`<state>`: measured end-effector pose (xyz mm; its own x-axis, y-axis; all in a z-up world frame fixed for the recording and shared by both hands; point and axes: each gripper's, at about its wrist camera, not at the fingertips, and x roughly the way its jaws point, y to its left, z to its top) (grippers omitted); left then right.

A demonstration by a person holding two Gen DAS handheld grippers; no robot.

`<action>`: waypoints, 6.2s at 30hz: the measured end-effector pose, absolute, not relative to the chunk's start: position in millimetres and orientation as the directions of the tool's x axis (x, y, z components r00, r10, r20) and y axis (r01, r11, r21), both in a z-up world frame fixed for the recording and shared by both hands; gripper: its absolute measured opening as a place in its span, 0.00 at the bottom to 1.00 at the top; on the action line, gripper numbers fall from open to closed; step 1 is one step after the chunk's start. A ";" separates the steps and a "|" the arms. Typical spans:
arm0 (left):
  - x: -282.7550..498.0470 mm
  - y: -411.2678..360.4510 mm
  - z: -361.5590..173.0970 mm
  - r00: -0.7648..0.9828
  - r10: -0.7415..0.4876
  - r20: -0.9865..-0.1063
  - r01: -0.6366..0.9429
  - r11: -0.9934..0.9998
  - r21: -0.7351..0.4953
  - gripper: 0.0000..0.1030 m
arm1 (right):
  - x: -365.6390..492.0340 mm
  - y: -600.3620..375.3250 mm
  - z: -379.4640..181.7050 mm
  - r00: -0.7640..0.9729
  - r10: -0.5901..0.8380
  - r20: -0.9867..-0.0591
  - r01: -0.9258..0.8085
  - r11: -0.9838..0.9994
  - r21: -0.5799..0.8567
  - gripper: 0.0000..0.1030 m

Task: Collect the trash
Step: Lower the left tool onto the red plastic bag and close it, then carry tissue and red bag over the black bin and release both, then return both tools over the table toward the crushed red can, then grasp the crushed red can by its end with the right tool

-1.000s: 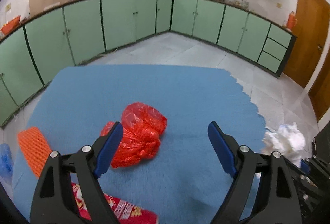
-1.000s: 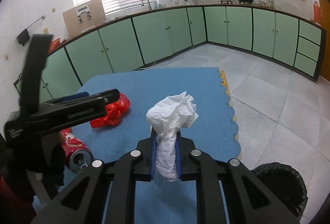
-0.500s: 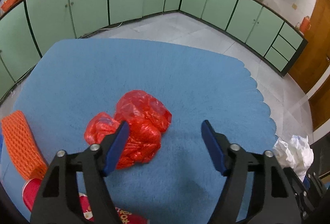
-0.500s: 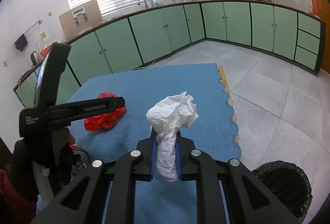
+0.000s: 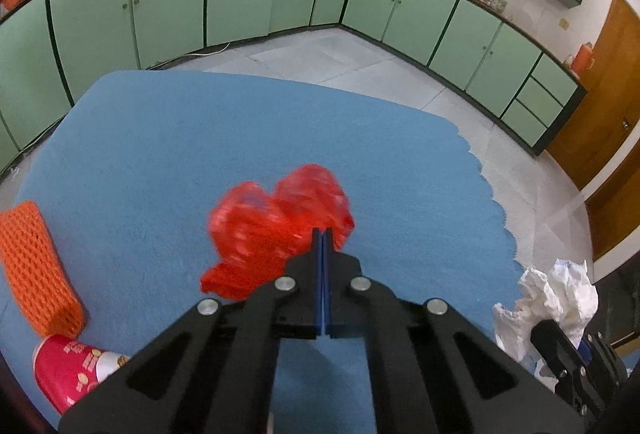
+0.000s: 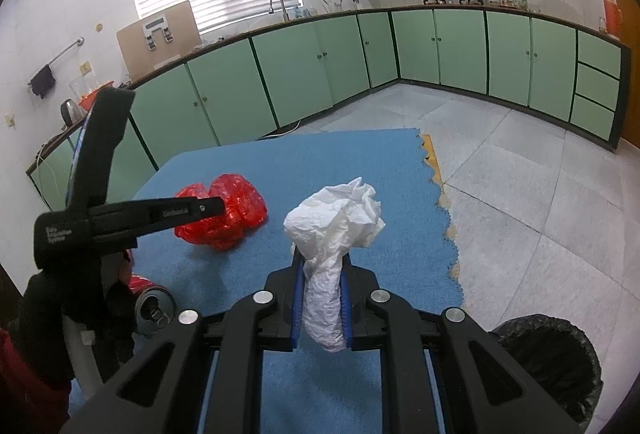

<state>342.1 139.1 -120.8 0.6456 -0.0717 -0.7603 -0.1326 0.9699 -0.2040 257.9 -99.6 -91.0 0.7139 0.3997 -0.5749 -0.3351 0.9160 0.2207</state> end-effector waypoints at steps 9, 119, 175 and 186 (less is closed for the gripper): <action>311.0 139.1 -101.3 0.695 -0.112 -0.710 -0.097 0.964 -0.247 0.00 | 250.1 -107.7 -82.2 0.734 0.399 -0.550 -0.327 0.917 0.228 0.15; 236.3 -171.8 -145.3 0.448 -0.517 -0.730 0.516 0.816 -0.261 0.38 | 135.2 -372.9 -100.3 0.782 -0.056 -0.620 0.211 0.961 0.180 0.66; 130.6 296.8 -119.0 0.729 0.160 -0.666 -0.325 0.936 -0.132 0.54 | 200.5 64.6 -124.1 0.389 0.612 -0.689 -0.728 0.662 0.177 0.82; 125.9 303.7 -121.7 0.718 0.185 -0.672 -0.363 0.922 -0.135 0.56 | 192.0 62.3 -104.3 0.466 0.567 -0.680 -0.730 0.680 0.066 0.82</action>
